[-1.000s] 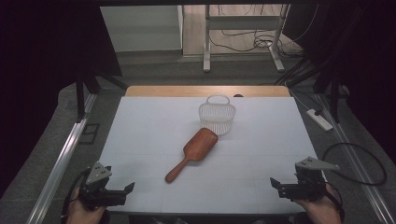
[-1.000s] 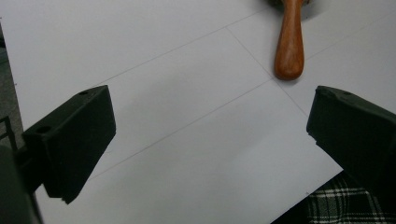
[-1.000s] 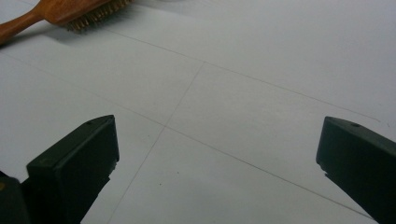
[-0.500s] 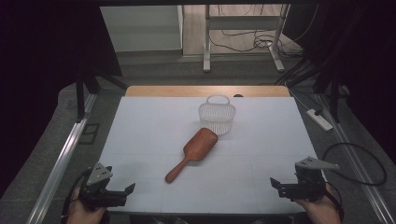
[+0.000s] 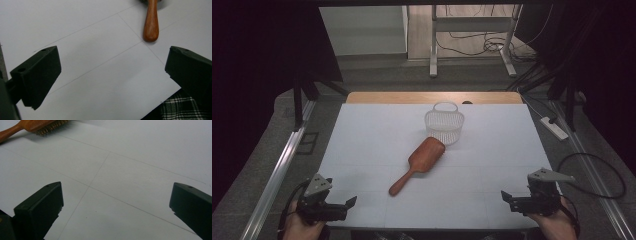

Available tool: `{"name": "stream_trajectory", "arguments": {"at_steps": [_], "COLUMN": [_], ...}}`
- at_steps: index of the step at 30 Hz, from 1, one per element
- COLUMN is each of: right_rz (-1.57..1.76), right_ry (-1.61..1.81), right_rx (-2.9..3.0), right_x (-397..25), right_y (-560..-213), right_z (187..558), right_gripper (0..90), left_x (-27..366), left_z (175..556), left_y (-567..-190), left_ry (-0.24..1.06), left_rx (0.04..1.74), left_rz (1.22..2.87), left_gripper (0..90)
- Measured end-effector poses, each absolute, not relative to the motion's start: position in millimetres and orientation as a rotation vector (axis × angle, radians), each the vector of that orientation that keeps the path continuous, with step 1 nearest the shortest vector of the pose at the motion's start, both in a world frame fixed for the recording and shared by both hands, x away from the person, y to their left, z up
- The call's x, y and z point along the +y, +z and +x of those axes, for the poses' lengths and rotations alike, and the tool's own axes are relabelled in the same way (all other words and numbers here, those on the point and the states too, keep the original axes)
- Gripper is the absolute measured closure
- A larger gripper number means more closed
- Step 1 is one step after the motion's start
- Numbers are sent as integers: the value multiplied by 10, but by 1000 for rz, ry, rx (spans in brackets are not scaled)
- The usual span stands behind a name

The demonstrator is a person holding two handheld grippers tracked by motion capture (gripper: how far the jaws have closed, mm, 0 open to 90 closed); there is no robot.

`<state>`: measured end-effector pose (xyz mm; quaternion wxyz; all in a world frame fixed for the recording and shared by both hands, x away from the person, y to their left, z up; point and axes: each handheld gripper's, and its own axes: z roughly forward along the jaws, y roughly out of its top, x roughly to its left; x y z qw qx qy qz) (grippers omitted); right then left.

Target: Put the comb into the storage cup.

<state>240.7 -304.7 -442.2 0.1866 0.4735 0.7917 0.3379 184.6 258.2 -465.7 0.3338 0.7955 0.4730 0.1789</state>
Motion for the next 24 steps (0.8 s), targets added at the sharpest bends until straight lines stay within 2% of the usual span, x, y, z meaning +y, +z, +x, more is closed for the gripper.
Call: {"name": "stream_trajectory", "arguments": {"at_steps": [24], "right_rz": [1333], "right_ry": [928], "right_rx": [2249], "right_x": [-3031], "right_y": [-4430], "right_z": [2418], "right_gripper": [0], "left_x": [2470], "left_z": [1960], "left_y": [-4650], "left_ry": [370], "left_rx": [1177], "left_rz": [2123], "left_gripper": [0]}}
